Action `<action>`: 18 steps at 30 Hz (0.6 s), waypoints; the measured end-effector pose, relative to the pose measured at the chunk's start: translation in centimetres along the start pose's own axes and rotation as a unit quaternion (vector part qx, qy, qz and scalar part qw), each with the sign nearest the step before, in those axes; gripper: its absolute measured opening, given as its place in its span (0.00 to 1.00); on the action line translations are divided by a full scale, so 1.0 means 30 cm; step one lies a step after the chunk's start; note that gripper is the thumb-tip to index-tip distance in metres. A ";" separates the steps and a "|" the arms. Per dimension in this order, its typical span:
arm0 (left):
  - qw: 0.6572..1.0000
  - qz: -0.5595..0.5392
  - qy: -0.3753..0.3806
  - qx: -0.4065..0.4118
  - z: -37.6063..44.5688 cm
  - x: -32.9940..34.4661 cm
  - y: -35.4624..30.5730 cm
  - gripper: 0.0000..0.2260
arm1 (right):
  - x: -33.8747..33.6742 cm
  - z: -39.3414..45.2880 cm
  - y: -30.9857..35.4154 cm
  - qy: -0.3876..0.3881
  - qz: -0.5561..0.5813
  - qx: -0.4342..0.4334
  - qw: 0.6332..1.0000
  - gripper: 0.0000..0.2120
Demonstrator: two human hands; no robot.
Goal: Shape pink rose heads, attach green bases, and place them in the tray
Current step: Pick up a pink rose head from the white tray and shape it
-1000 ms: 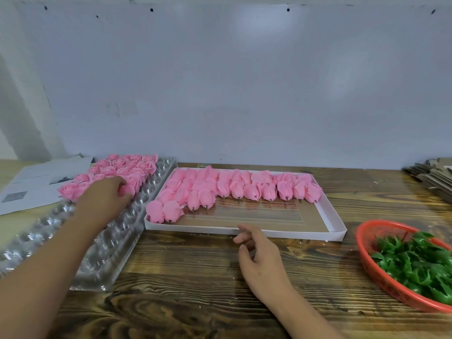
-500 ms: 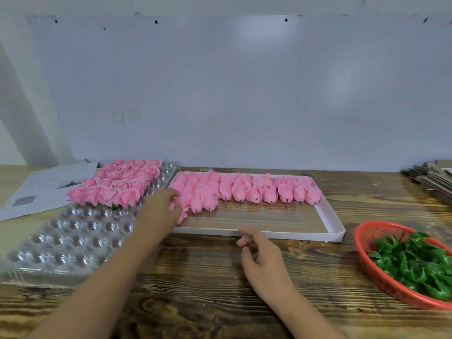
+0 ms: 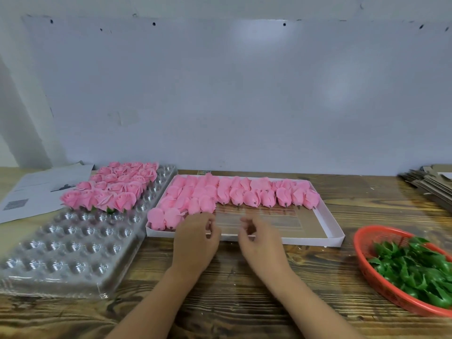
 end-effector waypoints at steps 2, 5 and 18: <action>1.000 -0.004 0.005 -0.001 -0.005 -0.007 0.001 0.04 | 0.014 0.064 0.029 0.028 -0.021 0.033 0.999 0.09; 0.999 -0.015 0.018 -0.024 -0.022 -0.003 0.002 0.06 | 0.069 0.153 0.067 0.071 -0.045 0.087 0.993 0.05; 0.972 -0.099 -0.150 -0.150 -0.031 -0.070 0.043 0.10 | 0.302 0.300 0.104 0.080 -0.071 0.230 0.967 0.11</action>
Point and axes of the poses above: each hand's wrist, its own z-axis towards the middle knuckle, its own x-axis out of the palm, y = z × x, the point moved 4 cm from there along z, towards the middle knuckle, and after that the axes turned 11 degrees about x, right-handed, at the moved point
